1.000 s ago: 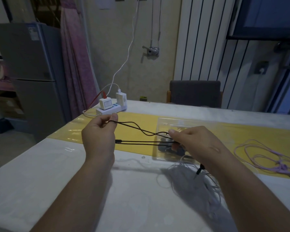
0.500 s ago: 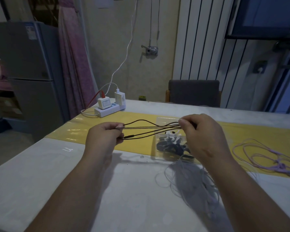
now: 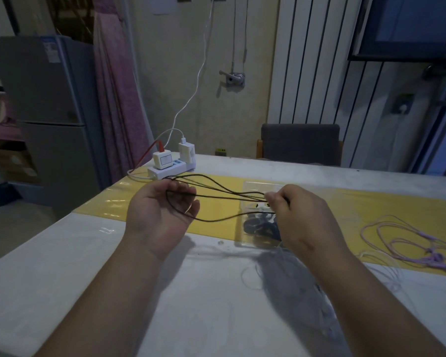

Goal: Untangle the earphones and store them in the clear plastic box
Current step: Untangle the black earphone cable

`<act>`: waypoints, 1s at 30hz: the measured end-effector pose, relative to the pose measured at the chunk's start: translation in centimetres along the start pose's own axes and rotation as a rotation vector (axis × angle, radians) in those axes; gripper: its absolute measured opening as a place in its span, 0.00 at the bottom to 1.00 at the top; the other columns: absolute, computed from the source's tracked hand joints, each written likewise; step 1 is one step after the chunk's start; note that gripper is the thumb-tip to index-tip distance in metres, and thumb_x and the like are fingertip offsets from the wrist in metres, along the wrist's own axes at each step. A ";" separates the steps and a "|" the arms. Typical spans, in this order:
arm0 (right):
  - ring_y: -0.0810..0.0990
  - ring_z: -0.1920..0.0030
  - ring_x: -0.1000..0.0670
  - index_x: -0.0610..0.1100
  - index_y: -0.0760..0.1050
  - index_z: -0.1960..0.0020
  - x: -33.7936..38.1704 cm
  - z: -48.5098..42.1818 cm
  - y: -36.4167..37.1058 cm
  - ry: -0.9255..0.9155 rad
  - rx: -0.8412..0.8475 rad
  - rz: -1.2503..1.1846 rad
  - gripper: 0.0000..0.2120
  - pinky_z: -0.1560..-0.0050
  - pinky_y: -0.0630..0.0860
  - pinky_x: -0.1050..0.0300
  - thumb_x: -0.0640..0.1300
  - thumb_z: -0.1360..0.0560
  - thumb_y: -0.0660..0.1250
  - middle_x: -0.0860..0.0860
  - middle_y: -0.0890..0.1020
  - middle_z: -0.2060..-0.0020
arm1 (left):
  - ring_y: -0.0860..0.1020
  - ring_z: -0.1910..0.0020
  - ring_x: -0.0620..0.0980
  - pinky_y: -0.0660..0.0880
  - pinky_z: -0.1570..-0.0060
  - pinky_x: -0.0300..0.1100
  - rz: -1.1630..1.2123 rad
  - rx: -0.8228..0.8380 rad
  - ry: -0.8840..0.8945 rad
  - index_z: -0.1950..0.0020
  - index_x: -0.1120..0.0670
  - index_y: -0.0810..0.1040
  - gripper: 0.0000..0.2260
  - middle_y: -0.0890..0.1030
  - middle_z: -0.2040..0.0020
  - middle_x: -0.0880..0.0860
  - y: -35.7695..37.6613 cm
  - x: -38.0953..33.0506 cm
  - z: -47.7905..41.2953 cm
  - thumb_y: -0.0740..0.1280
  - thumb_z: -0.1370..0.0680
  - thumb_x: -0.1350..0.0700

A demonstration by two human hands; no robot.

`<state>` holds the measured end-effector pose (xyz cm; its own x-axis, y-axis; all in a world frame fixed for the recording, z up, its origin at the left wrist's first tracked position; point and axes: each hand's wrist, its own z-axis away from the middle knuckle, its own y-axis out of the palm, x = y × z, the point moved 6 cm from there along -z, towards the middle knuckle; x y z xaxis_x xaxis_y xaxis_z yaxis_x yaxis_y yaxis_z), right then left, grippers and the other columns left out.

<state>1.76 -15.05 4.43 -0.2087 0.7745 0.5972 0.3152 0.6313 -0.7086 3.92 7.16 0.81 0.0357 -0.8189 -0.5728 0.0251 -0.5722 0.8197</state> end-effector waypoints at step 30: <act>0.76 0.63 0.51 0.46 0.75 0.64 1.2 0.7 1.8 -0.122 0.144 -0.041 0.17 0.63 0.70 0.53 0.56 0.22 0.61 0.52 0.79 0.66 | 0.72 0.41 0.51 0.70 0.41 0.50 -0.112 0.041 0.125 0.29 0.44 0.71 0.28 0.71 0.38 0.52 0.5 -0.3 0.4 0.61 0.27 0.34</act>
<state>1.41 -13.01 3.61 -0.3323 0.7415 0.5829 0.1701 0.6550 -0.7362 3.49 7.10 1.34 0.1589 -0.7399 -0.6537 -0.0047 -0.6626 0.7489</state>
